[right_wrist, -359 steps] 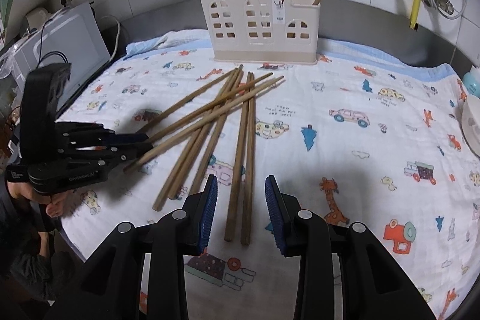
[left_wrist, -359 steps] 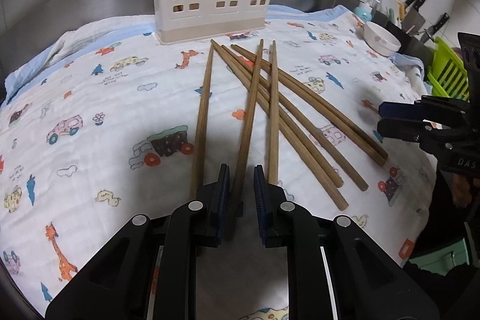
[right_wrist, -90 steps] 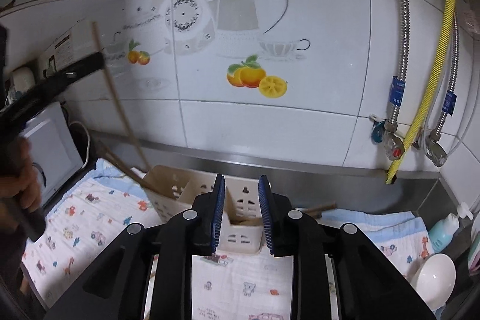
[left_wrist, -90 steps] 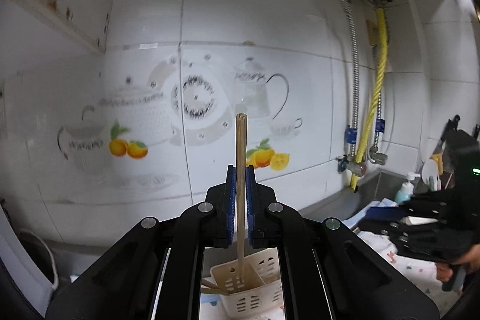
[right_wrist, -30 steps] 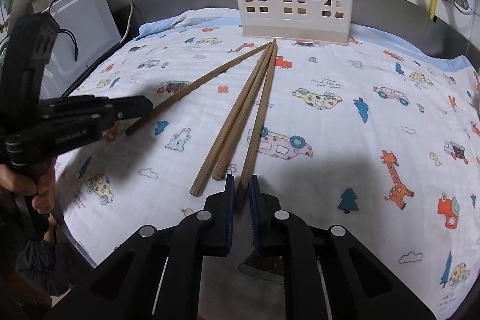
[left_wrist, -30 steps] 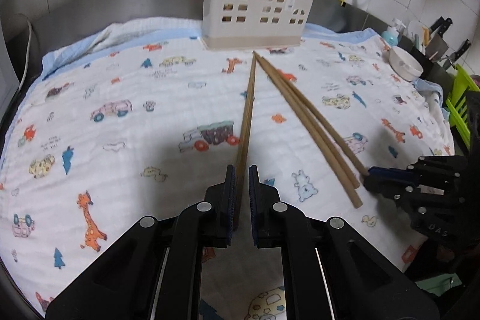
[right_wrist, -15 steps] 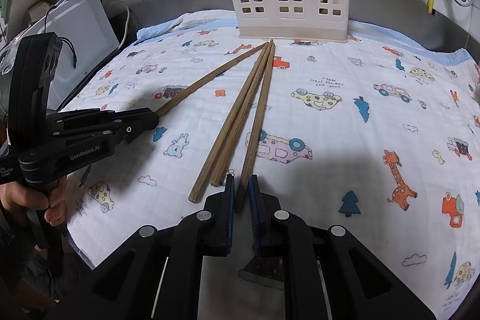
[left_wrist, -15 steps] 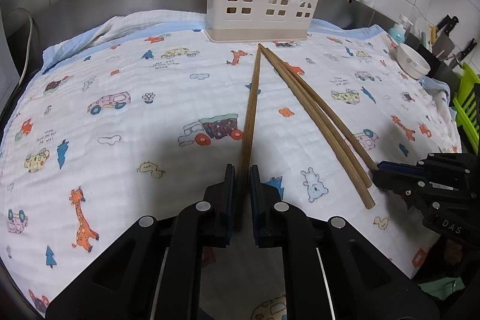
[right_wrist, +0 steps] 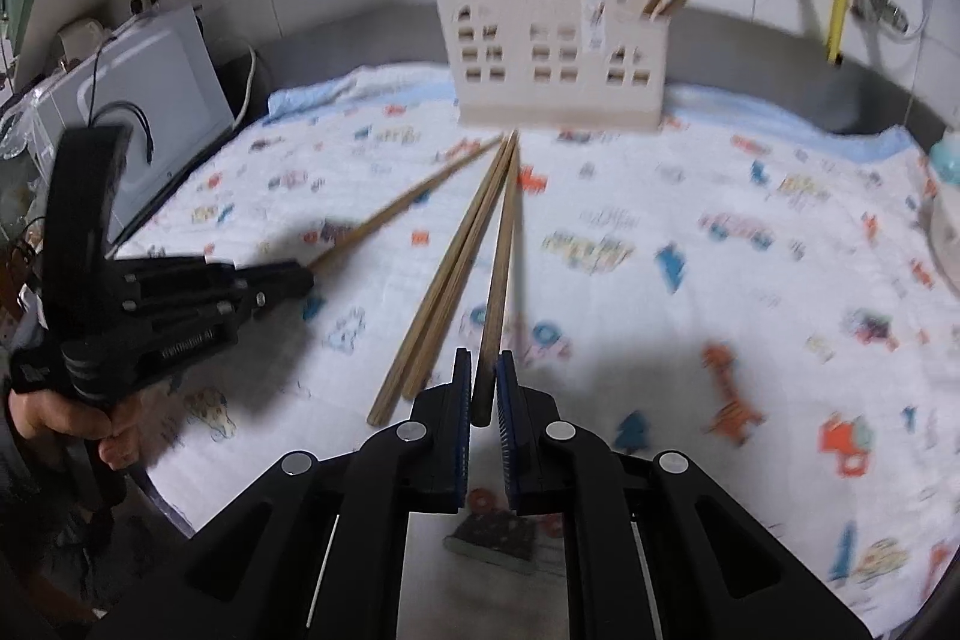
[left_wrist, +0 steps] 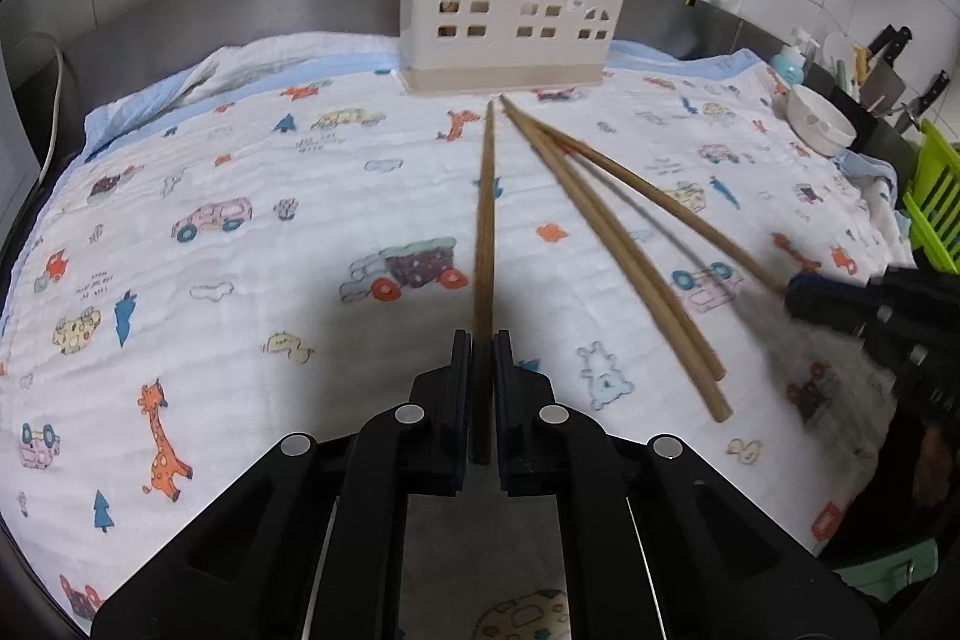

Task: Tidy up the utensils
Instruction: 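Raise the left tool's chopstick over the holder while the right tool carries its chopstick there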

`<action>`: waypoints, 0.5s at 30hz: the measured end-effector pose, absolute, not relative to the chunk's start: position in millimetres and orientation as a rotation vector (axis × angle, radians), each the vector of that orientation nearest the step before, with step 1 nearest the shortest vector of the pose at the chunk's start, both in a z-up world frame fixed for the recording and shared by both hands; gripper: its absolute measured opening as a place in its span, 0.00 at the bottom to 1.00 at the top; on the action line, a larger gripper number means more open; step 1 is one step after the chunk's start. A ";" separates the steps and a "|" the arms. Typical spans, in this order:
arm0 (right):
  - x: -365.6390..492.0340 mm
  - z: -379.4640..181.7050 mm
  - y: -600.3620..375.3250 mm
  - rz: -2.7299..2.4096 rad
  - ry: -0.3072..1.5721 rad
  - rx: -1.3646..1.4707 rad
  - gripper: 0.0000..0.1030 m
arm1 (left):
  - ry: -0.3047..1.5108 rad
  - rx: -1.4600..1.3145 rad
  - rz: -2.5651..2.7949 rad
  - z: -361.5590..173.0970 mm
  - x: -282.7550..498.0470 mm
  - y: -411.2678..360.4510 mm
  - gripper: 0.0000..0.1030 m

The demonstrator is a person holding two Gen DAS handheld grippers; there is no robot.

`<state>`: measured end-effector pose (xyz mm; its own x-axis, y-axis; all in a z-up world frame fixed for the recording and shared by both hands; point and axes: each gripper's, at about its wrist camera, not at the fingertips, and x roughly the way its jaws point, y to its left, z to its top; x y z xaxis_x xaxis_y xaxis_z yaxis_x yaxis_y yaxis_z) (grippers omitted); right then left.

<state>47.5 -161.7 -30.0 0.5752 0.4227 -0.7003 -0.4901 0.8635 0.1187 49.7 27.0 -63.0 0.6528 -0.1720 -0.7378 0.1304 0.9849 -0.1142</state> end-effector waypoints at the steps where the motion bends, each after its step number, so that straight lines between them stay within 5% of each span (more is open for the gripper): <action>1: 46.8 -24.3 -163.9 0.533 0.779 -0.093 0.08 | 0.835 -0.055 -0.173 -60.5 49.1 26.8 0.05; 15: 60.1 80.6 -181.5 0.568 0.531 -0.095 0.06 | 0.662 -0.064 -0.194 -1.2 41.2 30.5 0.05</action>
